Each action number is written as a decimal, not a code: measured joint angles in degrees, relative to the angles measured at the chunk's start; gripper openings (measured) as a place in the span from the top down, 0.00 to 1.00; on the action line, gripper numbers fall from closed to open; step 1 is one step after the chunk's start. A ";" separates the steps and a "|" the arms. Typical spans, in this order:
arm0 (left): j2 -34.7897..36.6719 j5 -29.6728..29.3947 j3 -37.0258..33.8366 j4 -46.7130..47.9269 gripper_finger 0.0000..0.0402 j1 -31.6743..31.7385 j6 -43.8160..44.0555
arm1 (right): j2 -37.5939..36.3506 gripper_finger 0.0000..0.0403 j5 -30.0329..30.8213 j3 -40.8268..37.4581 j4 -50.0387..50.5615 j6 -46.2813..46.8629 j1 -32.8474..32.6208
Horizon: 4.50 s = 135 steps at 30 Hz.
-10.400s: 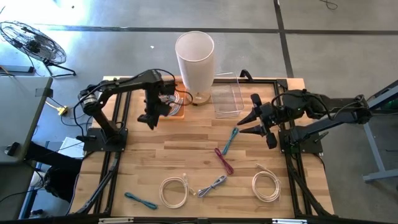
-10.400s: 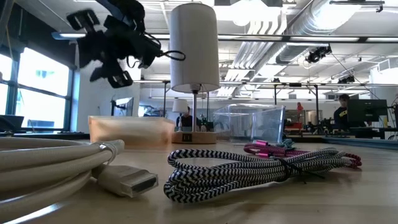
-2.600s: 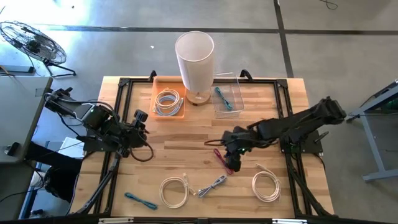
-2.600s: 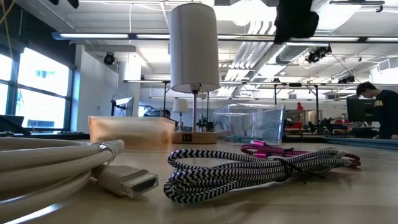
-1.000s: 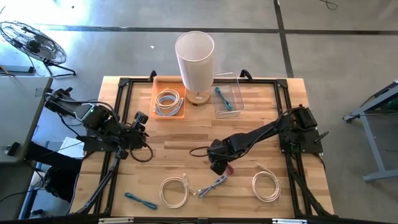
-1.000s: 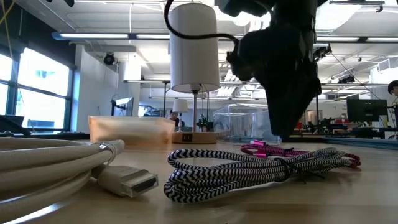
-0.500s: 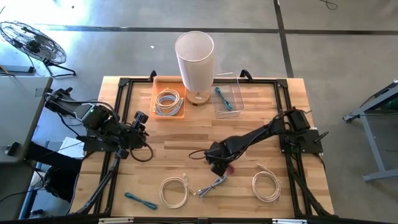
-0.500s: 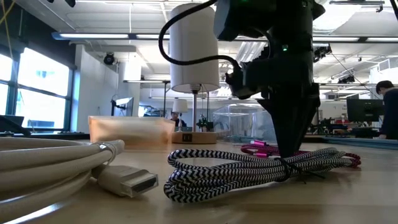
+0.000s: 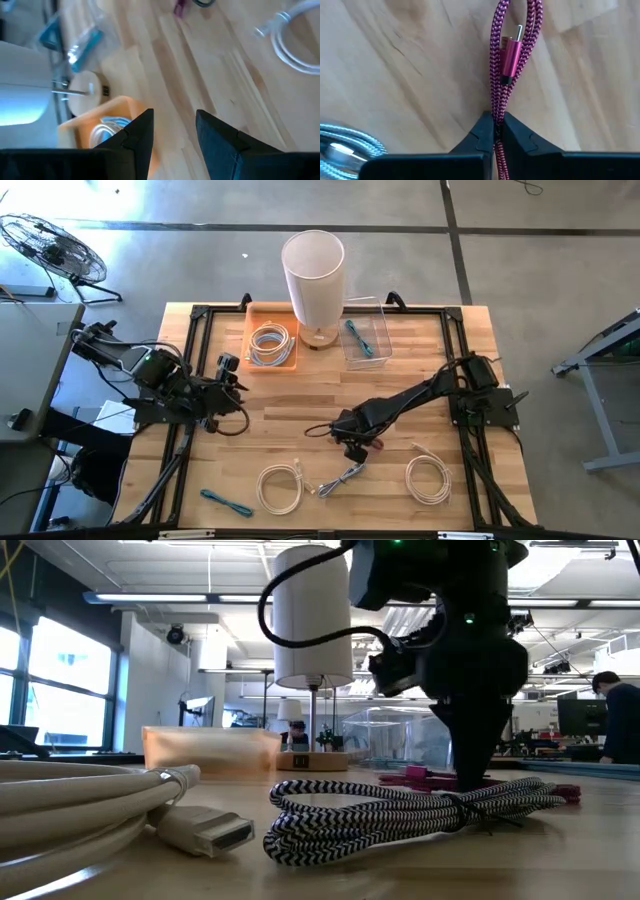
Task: Pick & Place USB Port
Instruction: Put the pink USB cable into the transparent bin, then put the left light brown HDMI cable into the orange bin
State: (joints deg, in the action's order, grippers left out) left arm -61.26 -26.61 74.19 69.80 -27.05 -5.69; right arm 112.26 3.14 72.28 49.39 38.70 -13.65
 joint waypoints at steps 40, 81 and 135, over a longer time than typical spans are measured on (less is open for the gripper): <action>-1.96 -23.03 -0.02 13.56 0.64 0.04 1.45 | -28.36 0.98 -8.29 -0.06 -8.89 -16.01 45.85; -1.96 16.82 -0.03 8.50 0.64 0.02 5.85 | -34.43 0.72 -17.73 -0.01 -14.63 -25.08 42.18; -27.18 19.52 -0.02 -21.36 0.64 -6.84 33.39 | -47.44 0.72 9.99 0.03 -22.35 -18.64 -7.57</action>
State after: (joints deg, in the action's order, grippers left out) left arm -88.44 -7.08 74.17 48.44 -33.89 27.70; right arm 64.82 13.13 72.31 27.04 20.07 -21.21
